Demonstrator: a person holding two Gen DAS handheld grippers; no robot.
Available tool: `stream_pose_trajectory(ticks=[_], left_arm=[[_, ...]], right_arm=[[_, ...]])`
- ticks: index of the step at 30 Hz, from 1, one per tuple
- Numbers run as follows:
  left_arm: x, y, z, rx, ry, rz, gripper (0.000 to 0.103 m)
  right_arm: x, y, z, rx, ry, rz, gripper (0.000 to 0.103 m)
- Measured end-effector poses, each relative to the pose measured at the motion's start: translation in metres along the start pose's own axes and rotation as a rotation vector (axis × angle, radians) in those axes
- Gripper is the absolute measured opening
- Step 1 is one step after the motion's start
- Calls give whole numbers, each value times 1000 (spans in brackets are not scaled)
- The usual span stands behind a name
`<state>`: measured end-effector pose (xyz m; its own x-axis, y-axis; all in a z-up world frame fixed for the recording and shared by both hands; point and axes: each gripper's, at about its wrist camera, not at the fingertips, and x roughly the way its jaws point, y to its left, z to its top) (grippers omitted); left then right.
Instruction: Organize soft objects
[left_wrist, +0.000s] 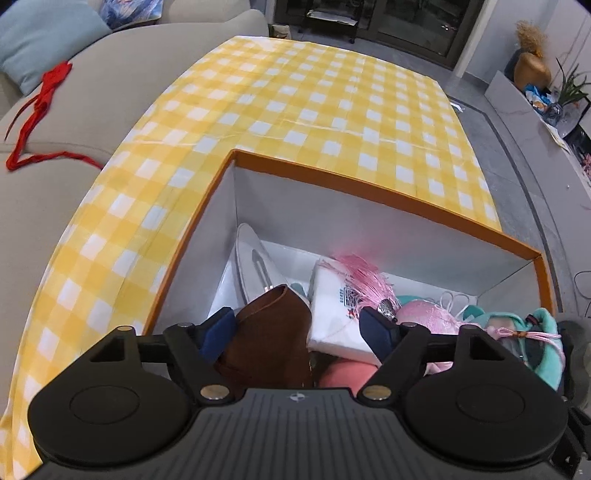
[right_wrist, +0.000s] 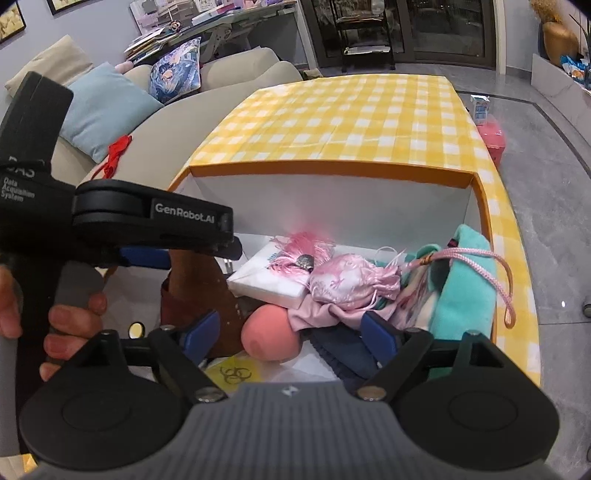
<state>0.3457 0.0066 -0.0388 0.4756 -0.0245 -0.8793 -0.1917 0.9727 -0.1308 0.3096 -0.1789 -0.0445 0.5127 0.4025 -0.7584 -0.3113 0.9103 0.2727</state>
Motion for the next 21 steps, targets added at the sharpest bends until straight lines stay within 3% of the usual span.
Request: stream_pose_trajectory(ticks=[3, 6, 9, 11, 14, 19, 21], left_arm=[[-18, 4, -1, 5, -29, -74, 96], [-41, 5, 0, 7, -54, -84, 97], [-70, 18, -8, -94, -78, -131, 97], [-89, 21, -17, -102, -105, -97, 97], [-111, 14, -31, -19, -153, -12, 97], [-141, 21, -55, -57, -152, -100, 97], [-153, 22, -65, -57, -166, -74, 97]], right_arm=[[-5, 1, 0, 21, -5, 10, 89], [-12, 3, -2, 33, 1, 8, 97], [-23, 7, -5, 28, -24, -7, 97], [-35, 7, -7, 52, -69, -16, 98], [-58, 7, -13, 81, -142, -48, 98], [-96, 10, -27, 103, -206, -138, 100], [-111, 13, -35, 79, -221, -162, 100]])
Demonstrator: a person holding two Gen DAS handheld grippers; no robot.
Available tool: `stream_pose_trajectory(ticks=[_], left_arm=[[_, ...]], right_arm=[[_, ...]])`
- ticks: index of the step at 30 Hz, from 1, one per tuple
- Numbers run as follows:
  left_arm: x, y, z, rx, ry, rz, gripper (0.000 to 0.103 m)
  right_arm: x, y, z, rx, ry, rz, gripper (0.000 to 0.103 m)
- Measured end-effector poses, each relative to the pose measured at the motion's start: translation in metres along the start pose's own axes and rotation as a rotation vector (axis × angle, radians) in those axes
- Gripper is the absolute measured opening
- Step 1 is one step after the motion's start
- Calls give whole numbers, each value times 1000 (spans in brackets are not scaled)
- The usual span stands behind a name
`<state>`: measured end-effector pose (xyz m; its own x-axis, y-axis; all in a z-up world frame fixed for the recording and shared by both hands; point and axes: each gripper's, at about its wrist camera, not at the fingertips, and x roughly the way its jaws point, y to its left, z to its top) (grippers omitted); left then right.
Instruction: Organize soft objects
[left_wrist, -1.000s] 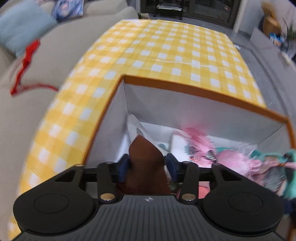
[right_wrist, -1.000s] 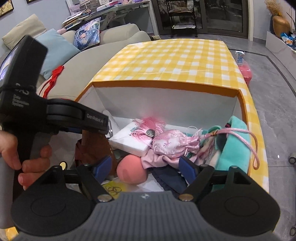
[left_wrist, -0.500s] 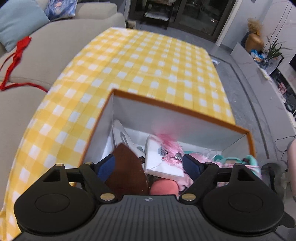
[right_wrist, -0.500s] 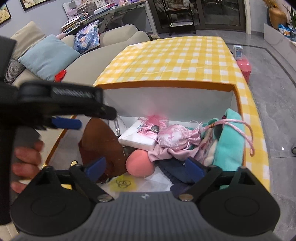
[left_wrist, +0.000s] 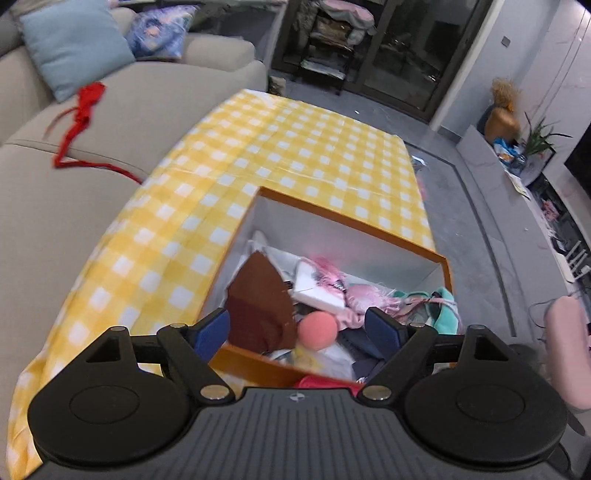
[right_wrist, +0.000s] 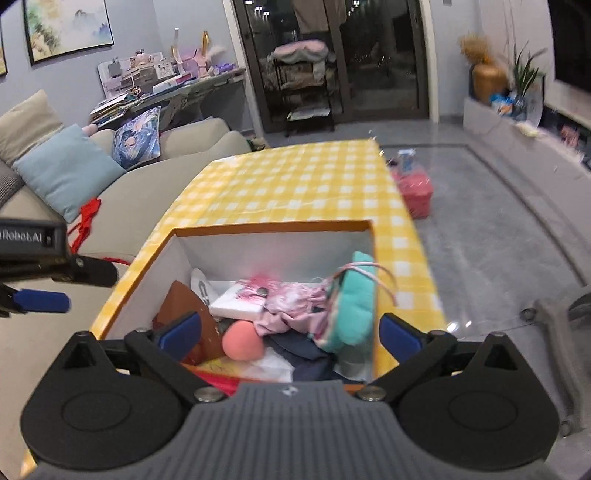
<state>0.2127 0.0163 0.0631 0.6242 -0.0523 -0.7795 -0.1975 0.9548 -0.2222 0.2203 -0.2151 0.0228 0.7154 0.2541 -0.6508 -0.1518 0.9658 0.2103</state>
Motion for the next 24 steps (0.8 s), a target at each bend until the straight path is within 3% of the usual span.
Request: stream_pose_trajectory(ticks=[3, 9, 17, 19, 24], left_arm=[[-23, -5, -15, 61, -37, 41, 97], [-69, 4, -51, 118, -137, 33, 97], [-106, 32, -110, 151, -244, 109, 97], [-109, 37, -130, 169, -259, 96, 97], [-96, 46, -172, 256, -244, 11, 97]], right_arm=[[-26, 5, -14, -41, -28, -37, 100], [-73, 23, -55, -96, -14, -72, 100], [-101, 32, -100, 7, -4, -39, 100], [-106, 38, -110, 10, -7, -50, 100], [-119, 51, -129, -54, -61, -183, 100]])
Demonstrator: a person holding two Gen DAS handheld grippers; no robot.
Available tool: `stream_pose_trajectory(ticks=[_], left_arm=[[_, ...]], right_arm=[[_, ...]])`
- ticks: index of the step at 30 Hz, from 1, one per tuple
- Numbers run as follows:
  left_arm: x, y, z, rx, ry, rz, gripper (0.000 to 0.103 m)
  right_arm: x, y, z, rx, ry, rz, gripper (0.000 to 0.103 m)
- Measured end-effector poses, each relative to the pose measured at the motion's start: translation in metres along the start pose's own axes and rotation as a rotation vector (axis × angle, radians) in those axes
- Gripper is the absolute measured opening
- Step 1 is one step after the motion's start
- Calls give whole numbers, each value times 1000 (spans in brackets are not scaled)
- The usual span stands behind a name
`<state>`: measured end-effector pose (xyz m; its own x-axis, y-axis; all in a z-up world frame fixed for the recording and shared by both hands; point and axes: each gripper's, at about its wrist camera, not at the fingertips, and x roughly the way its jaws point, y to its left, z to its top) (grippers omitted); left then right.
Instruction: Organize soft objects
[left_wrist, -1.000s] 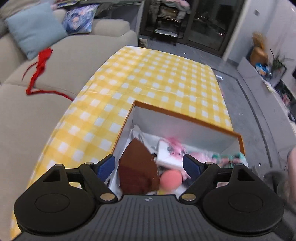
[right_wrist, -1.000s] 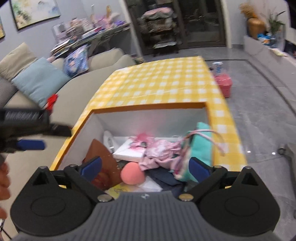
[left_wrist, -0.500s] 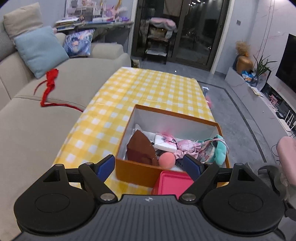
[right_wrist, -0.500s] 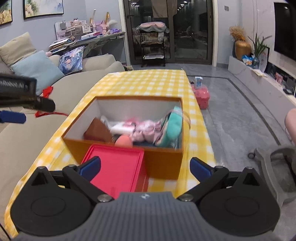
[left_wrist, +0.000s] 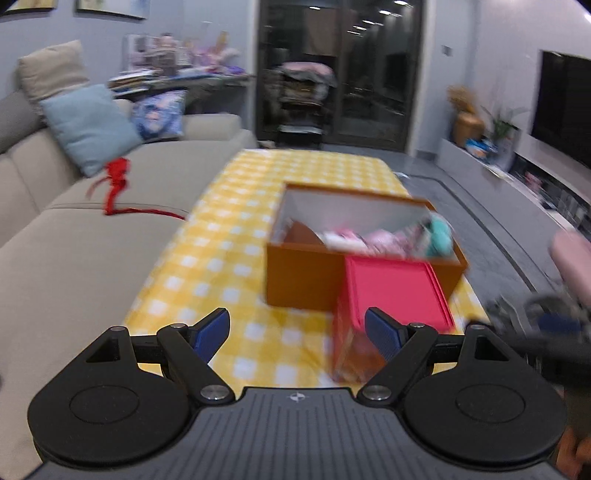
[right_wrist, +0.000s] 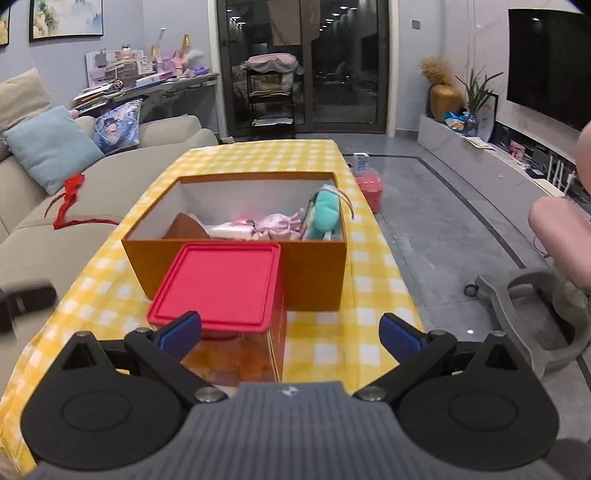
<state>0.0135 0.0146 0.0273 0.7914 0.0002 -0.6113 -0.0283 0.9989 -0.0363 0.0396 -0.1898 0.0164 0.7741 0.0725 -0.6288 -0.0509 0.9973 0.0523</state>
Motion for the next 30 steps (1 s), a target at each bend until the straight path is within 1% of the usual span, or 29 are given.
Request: stream_pose_trajectory(ticks=[3, 5, 7, 9, 11, 14, 16, 17, 19, 21, 24, 26, 28, 30], left_arm=[[5, -5, -18, 48, -11, -38, 97], [7, -10, -24, 91, -24, -17, 97], [9, -14, -25, 126, -27, 18, 97], [7, -15, -27, 125, -42, 20, 97], [8, -11, -27, 89, -36, 10, 97], [8, -5, -26, 41, -15, -31, 97], [8, -3, -27, 20, -17, -48, 97], [8, -3, -27, 15, -21, -58, 97], [7, -6, -27, 36, -23, -90, 97], [5, -14, -29, 69, -33, -89, 97], [6, -24, -33, 129, -42, -62, 97], [8, -27, -34, 126, -31, -56, 97], [10, -26, -34, 96, -15, -66, 97], [11, -27, -33, 78, -5, -58, 97]], right_arm=[[-1, 1, -12, 14, 5, -9, 100], [2, 2, -19, 12, 18, -28, 100], [4, 5, -26, -17, 35, -63, 100], [4, 5, -34, -37, 32, -34, 100], [3, 7, -39, -47, 33, 8, 100], [7, 11, -47, -77, 43, 52, 100], [10, 16, -51, -94, 56, 75, 100], [11, 18, -52, -100, 56, 91, 100], [12, 23, -54, -113, 51, 120, 100], [11, 27, -54, -115, 41, 137, 100], [11, 27, -53, -88, 19, 153, 99], [11, 27, -53, -78, 11, 157, 99], [10, 28, -54, -97, -2, 135, 99], [9, 26, -54, -86, -4, 135, 96]])
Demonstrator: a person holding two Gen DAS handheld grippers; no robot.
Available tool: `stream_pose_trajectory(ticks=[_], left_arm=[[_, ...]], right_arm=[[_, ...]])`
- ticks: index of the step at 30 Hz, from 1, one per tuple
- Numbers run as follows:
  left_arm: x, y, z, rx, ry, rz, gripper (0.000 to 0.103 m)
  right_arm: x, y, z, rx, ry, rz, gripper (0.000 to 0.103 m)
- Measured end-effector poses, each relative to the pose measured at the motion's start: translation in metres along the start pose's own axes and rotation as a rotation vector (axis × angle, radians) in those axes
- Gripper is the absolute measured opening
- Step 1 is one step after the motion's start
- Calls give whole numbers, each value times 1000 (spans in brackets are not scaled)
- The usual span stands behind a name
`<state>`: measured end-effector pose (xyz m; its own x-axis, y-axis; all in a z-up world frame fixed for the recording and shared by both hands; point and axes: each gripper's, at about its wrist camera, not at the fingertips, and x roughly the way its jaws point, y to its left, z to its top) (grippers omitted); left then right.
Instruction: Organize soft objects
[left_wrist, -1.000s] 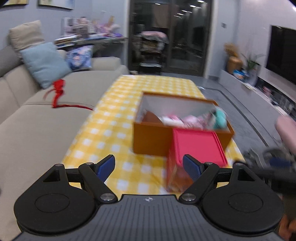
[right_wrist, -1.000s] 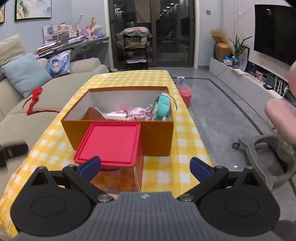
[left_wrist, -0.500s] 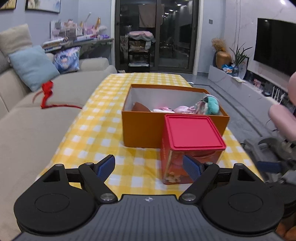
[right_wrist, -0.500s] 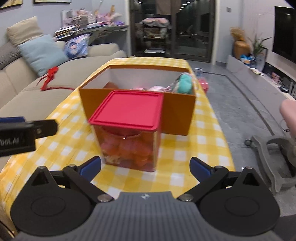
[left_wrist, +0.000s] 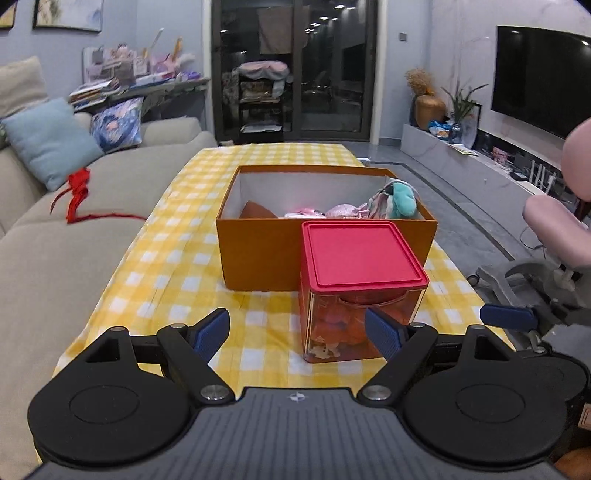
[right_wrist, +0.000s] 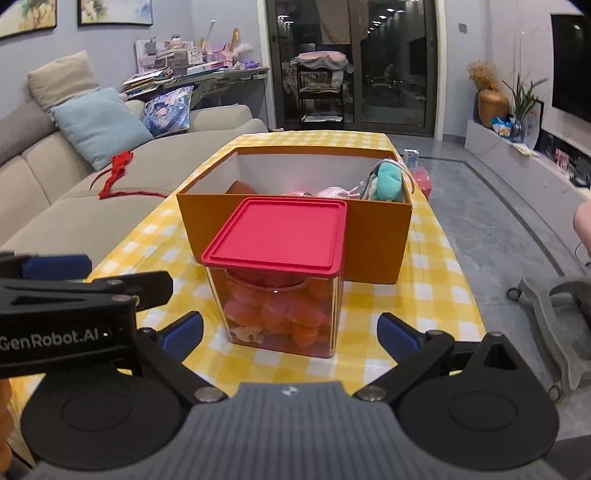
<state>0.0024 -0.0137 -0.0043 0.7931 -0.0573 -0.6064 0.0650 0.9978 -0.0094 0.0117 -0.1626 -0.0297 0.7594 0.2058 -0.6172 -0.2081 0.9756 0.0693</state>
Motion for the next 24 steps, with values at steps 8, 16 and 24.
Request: stream_pose_trajectory(ticks=[8, 16, 24], left_arm=[[0, 1, -1, -18, 8, -3, 97], [1, -2, -2, -1, 6, 24, 97], [1, 0, -2, 2, 2, 23, 97]], right_arm=[[0, -3, 0, 0, -3, -2, 96], [2, -6, 1, 4, 10, 7, 96], [3, -7, 0, -1, 8, 9, 96]])
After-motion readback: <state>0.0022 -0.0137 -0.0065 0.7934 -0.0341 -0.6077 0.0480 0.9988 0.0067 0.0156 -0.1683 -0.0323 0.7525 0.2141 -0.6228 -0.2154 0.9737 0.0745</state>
